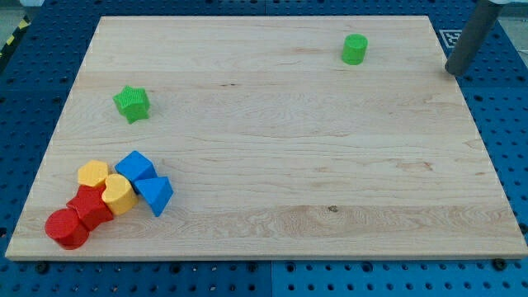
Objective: Drag the green circle towards the center of the board
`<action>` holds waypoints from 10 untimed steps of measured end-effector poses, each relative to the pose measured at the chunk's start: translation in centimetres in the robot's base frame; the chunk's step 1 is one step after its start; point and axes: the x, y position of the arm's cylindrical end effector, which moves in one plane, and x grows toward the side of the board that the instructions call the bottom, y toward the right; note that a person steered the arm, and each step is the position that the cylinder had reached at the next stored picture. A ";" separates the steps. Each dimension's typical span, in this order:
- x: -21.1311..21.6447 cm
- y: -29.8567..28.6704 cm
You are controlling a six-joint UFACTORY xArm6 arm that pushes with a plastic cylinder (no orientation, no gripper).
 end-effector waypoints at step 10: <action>-3.4 -20.8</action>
